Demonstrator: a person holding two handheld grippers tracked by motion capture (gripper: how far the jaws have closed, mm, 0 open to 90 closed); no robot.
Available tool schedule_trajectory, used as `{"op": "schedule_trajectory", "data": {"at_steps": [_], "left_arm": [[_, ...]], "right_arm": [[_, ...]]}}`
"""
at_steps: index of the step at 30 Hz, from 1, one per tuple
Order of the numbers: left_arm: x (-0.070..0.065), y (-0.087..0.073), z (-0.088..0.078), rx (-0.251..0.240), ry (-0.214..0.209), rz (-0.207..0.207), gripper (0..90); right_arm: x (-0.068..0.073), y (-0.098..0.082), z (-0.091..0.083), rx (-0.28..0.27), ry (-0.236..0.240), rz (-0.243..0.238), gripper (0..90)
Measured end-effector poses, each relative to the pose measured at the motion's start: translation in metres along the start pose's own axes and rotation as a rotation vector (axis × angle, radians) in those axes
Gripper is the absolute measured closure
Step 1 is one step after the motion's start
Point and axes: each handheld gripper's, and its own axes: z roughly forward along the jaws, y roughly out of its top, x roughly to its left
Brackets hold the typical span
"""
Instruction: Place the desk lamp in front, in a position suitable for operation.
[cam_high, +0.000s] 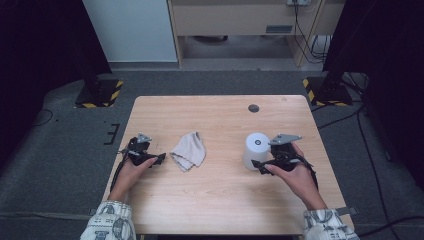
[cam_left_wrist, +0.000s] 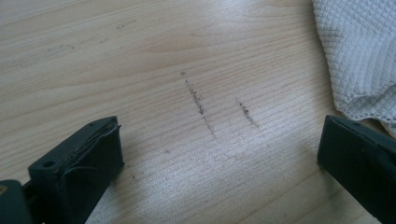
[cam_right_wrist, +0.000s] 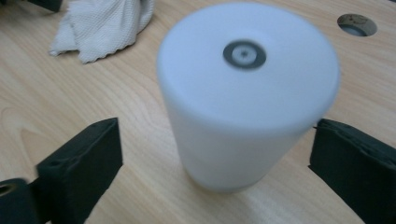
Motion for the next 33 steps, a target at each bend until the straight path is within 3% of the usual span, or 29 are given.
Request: {"op": "schedule_trajectory", "data": {"at_steps": [2,5,11,22,29,30,33], "left_arm": [[0.000,0.000,0.000,0.000,-0.003,0.002,0.0],[0.000,0.001,0.001,0.000,-0.005,0.004,0.0],[0.000,0.001,0.001,0.000,-0.006,0.008,0.0],[0.000,0.002,0.002,-0.001,-0.011,0.010,0.0],[-0.001,0.001,0.001,-0.001,-0.009,0.007,0.0],[-0.001,0.001,0.001,-0.001,-0.009,0.007,0.0],[-0.001,0.001,0.002,-0.001,-0.009,0.008,0.0]], "right_arm": [[0.000,0.012,0.004,0.013,-0.032,-0.008,3.1],[-0.006,0.023,0.009,0.034,-0.031,-0.020,3.9],[-0.011,0.029,0.020,0.071,-0.019,-0.032,6.3],[-0.009,0.033,0.022,0.063,-0.011,-0.060,8.6],[0.008,0.032,0.020,0.074,0.024,-0.082,8.7],[0.018,0.033,0.020,0.087,0.040,-0.097,8.7],[0.029,0.034,0.021,0.087,0.054,-0.108,8.7]]}}
